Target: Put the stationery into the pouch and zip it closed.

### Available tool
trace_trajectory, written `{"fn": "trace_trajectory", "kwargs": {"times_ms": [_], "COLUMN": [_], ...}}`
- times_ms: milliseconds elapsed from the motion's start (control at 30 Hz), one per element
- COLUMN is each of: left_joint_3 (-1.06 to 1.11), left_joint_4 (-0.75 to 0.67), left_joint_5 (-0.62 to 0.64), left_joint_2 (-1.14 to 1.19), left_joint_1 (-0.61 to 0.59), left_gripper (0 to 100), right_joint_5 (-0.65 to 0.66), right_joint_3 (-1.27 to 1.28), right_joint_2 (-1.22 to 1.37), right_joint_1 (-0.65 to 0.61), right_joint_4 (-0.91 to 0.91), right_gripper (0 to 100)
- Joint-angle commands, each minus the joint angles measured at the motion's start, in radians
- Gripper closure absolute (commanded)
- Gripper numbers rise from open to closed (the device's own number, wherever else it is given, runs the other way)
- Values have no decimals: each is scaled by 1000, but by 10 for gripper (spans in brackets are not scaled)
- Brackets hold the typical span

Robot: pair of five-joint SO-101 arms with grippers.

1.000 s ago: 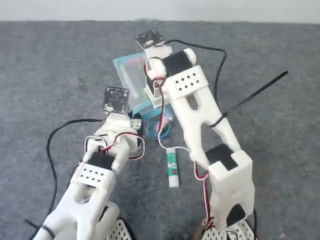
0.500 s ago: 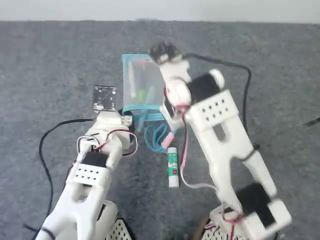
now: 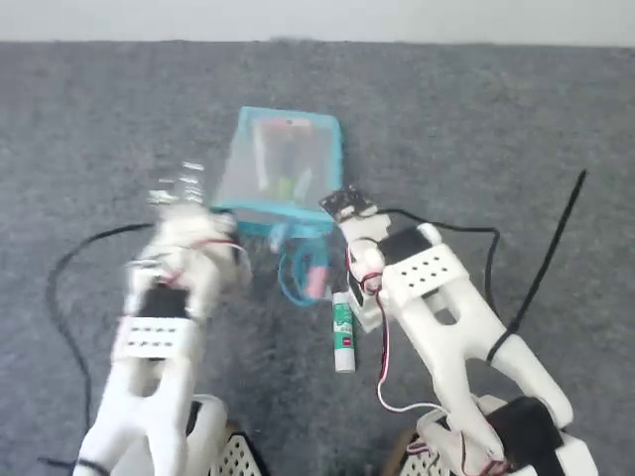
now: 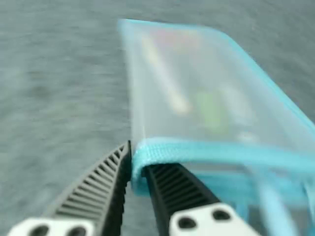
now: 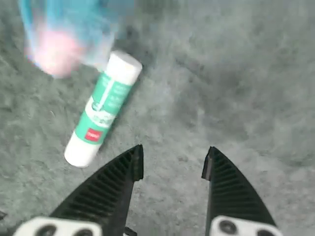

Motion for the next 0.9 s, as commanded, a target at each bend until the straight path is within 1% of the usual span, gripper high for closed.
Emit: {"fn": "trace_trajectory", "kwargs": {"times_ms": [0,67,100,133,233,267,367,400,467,533,567,600,667,700,733,767,867], "left_joint_3": [-50,-25,-24,-33,-58,-58,-41,-50,-77,-76,-71,-61,-33,-28,-36,-53,-94], "left_joint_4": [8,3,2,2,8,8,3,3,8,15,28,35,40,38,37,37,40], "left_joint_5": [17,-63,-89,-78,32,48,-8,-8,40,66,64,51,-54,-100,-118,-98,35], "left_joint_2": [3,17,18,14,6,8,-2,-2,8,8,8,9,0,-2,-3,-2,5], "left_joint_1": [26,140,160,147,34,25,63,43,-20,-31,3,63,186,215,204,158,-34], "left_gripper": [989,989,989,989,989,989,989,989,989,989,989,989,989,989,989,989,989], "right_joint_5": [5,3,3,3,2,2,2,0,-25,-35,-37,-37,-37,-37,-37,-35,-32], "right_joint_3": [23,40,51,58,66,66,71,80,114,153,170,186,221,241,258,272,285], "right_joint_2": [-71,-71,-71,-71,-73,-73,-96,-113,-157,-209,-234,-255,-289,-303,-312,-318,-320], "right_joint_1": [-59,-87,-102,-117,-150,-156,-160,-153,-153,-154,-154,-153,-156,-156,-156,-154,-153], "right_joint_4": [-58,-82,-91,-94,-97,-99,-108,-116,-143,-174,-186,-196,-214,-226,-237,-245,-246], "right_gripper": [801,801,801,801,801,801,801,801,801,801,801,801,801,801,801,801,801]}}
